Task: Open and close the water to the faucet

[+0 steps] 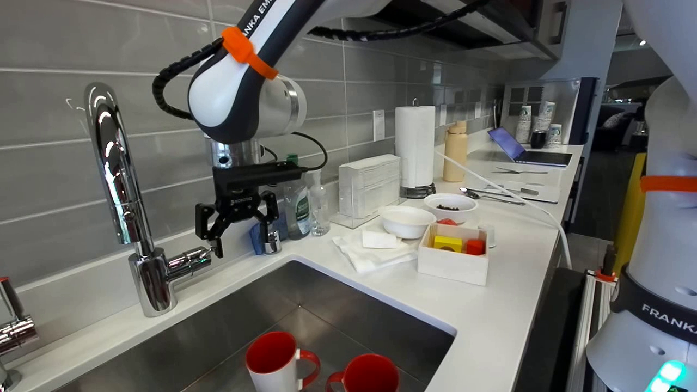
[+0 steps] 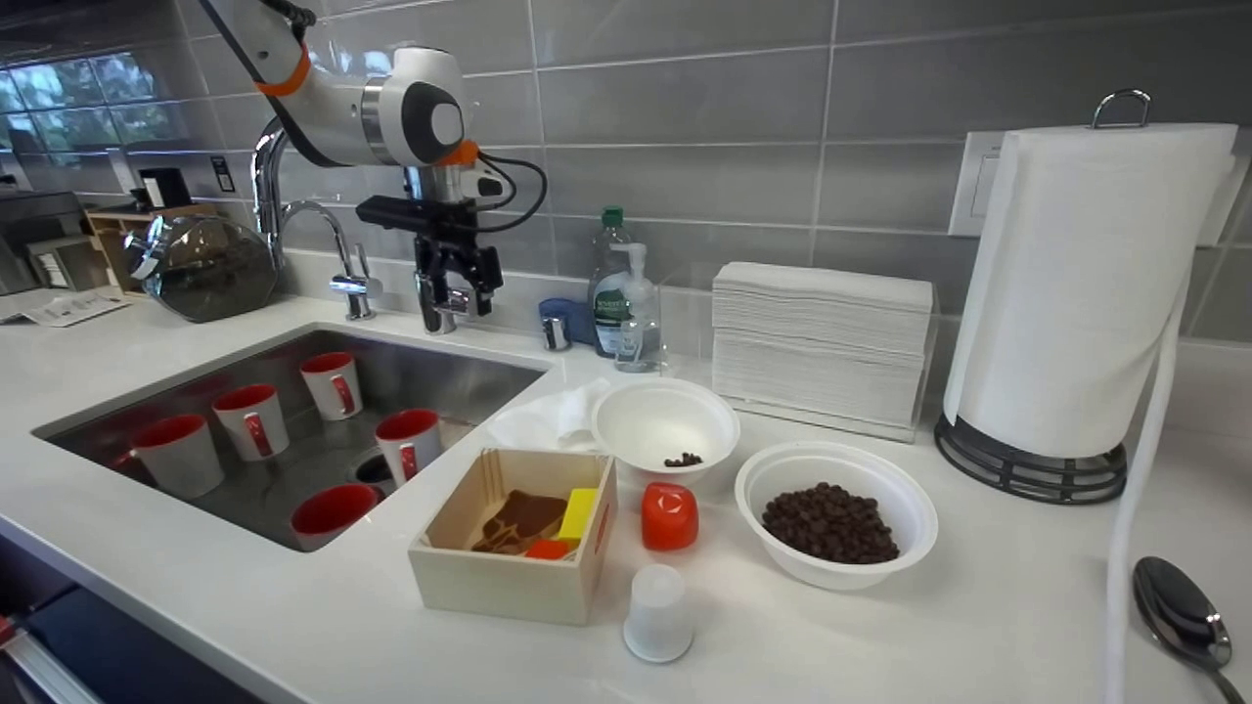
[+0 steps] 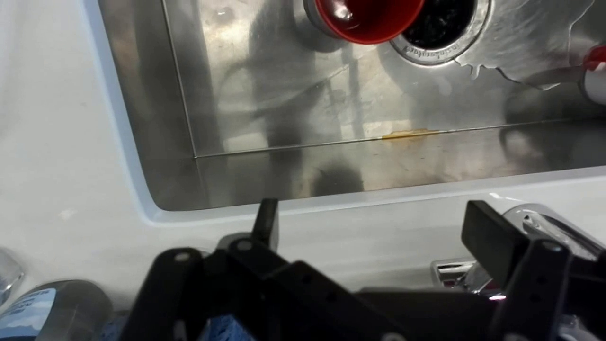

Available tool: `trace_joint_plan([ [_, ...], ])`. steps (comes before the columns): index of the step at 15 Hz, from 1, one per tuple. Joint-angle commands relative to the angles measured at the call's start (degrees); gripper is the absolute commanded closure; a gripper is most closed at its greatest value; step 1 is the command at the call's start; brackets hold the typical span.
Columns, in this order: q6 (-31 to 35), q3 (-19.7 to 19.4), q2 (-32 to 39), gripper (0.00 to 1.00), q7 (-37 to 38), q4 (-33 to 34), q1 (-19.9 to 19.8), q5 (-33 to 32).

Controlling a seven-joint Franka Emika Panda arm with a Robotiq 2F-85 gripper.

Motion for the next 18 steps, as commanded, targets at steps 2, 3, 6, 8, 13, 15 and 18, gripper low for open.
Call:
trace_joint_plan([
  [2,-1.2,1.3,-0.8,0.0,-1.3,0.7,0.0,1.6],
  [3,-1.2,1.2,-0.9,0.0,-1.3,0.7,0.0,1.6],
  [6,-2.3,0.3,-2.0,0.0,0.0,0.2,0.5,0.4],
  [8,-2.9,-0.1,-3.5,0.0,0.4,-0.4,0.6,-0.3],
  [13,-5.9,-0.7,-9.1,0.0,0.5,-2.3,0.5,-3.1],
  [15,-7.8,-0.5,-12.1,0.0,0.2,-3.4,0.2,-3.5],
  [18,-9.6,-0.4,-16.8,0.0,0.5,-5.1,-0.3,-5.2],
])
